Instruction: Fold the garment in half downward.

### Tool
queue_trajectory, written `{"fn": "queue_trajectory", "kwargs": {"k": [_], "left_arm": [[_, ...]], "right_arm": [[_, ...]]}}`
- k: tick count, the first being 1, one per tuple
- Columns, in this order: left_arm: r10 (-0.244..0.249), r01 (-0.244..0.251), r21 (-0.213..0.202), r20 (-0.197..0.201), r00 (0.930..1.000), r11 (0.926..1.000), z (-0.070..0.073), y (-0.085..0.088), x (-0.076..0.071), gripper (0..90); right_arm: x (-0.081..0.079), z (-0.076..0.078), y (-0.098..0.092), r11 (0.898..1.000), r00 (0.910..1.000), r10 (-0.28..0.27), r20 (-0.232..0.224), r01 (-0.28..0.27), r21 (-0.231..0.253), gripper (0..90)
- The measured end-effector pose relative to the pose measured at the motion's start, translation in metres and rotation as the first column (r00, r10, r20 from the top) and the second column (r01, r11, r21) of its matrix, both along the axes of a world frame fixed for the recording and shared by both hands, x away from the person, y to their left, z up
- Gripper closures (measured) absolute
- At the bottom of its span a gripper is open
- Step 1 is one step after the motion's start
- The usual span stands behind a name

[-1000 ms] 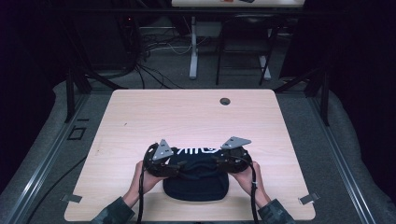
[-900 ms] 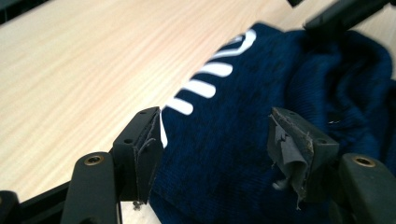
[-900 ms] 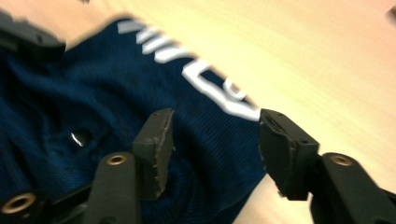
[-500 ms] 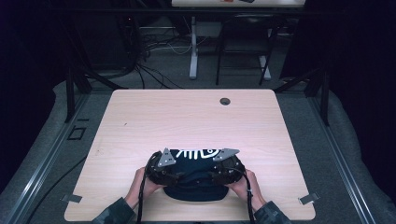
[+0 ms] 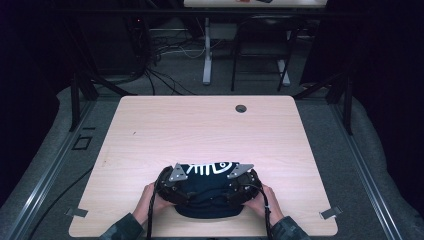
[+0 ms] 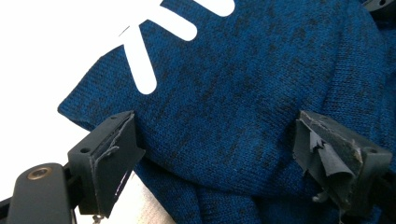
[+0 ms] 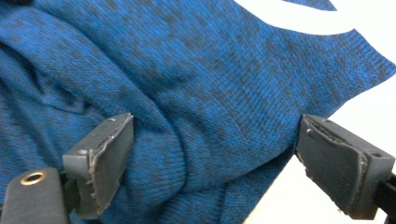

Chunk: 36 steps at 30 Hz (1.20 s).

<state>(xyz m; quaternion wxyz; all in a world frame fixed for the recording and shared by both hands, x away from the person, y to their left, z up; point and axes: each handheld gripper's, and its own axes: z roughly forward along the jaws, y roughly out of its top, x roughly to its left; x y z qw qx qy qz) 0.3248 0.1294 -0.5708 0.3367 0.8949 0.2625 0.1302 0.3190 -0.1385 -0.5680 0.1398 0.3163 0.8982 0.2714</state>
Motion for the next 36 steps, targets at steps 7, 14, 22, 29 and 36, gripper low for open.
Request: {"fn": "queue_trajectory", "kwargs": {"k": [7, 14, 22, 29, 36], "left_arm": [[0.031, -0.032, -0.009, -0.016, 0.9994, 0.9995, -0.004, 0.001, 0.005, 6.8], [0.046, -0.047, -0.016, -0.023, 0.9987, 0.9988, -0.007, 0.000, 0.010, 2.9], [0.064, -0.065, -0.020, -0.029, 0.9975, 0.9977, -0.007, -0.001, 0.021, 0.4], [0.063, -0.065, -0.082, -0.025, 0.9977, 0.9945, 0.005, 0.009, 0.015, 0.1], [0.148, -0.144, -0.119, 0.023, 0.9887, 0.9823, 0.019, 0.038, 0.012, 0.1]], "right_arm": [[0.007, -0.006, -0.005, 0.999, 0.9992, 0.003, -0.039, -0.001, 0.039, 7.1], [0.011, -0.007, -0.005, 0.999, 0.9988, -0.007, -0.048, 0.009, 0.041, 4.7], [0.017, -0.005, -0.005, 0.999, 0.9992, -0.034, -0.020, 0.035, 0.013, 3.4], [0.014, 0.000, -0.012, 0.997, 0.9992, -0.031, -0.024, 0.033, 0.066, 2.0], [0.001, 0.021, -0.032, 0.992, 0.9980, -0.055, 0.031, 0.051, 0.118, 1.6]]}}
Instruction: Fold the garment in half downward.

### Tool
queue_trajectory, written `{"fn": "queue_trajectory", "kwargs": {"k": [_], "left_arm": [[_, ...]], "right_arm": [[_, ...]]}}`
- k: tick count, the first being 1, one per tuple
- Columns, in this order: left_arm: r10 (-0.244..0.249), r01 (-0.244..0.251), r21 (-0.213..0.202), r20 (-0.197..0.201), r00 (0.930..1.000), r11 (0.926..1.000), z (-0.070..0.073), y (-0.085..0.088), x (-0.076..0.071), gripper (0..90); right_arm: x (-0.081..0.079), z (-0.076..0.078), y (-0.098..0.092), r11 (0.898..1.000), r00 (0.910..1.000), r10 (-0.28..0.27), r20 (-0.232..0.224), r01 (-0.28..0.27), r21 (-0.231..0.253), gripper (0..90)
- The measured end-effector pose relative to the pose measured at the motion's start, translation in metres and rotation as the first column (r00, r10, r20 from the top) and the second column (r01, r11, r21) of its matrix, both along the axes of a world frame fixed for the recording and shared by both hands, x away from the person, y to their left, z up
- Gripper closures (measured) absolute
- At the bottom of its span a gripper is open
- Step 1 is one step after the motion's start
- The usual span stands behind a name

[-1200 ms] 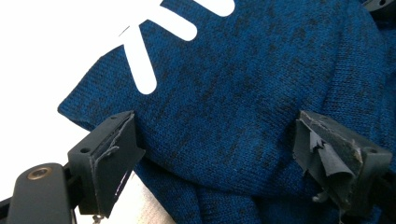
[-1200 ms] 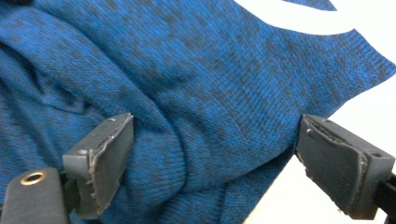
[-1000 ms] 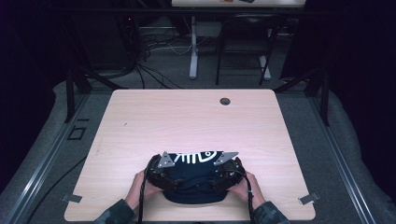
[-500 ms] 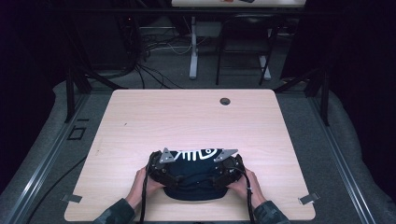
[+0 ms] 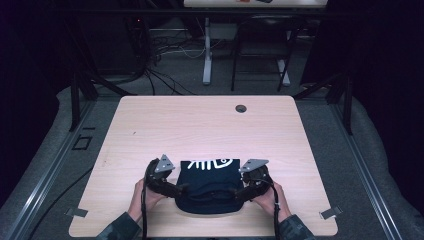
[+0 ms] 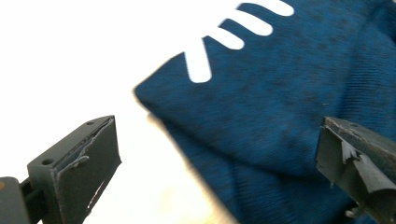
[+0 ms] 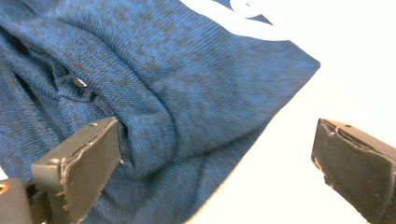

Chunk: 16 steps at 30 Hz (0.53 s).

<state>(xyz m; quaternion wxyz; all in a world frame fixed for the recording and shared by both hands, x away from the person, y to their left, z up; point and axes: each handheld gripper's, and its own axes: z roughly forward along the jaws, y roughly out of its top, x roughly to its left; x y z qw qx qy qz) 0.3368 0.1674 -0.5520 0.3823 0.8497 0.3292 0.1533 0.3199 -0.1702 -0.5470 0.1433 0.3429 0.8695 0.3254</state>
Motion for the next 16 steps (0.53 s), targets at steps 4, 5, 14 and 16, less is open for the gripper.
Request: {"fn": "queue_trajectory", "kwargs": {"k": [4, 5, 14, 16], "left_arm": [[0.078, -0.078, 0.015, 0.009, 0.9970, 0.9969, -0.002, 0.023, 0.005, 0.1], [0.078, -0.078, 0.015, 0.009, 0.9970, 0.9969, -0.002, 0.023, 0.005, 0.1], [0.181, -0.182, -0.004, -0.087, 0.9796, 0.9833, -0.021, 0.058, 0.022, 0.2], [0.184, -0.185, 0.000, -0.092, 0.9786, 0.9828, -0.022, 0.059, 0.022, 0.2]], "right_arm": [[-0.002, 0.004, -0.021, 0.999, 0.9989, -0.045, 0.009, 0.045, 0.024, 1.5], [-0.002, 0.004, -0.021, 0.999, 0.9989, -0.045, 0.009, 0.045, 0.024, 1.5], [0.002, -0.017, -0.070, 0.986, 0.9851, -0.164, -0.051, 0.164, -0.013, 2.1], [0.003, -0.019, -0.072, 0.986, 0.9842, -0.168, -0.056, 0.167, -0.023, 2.1]]}}
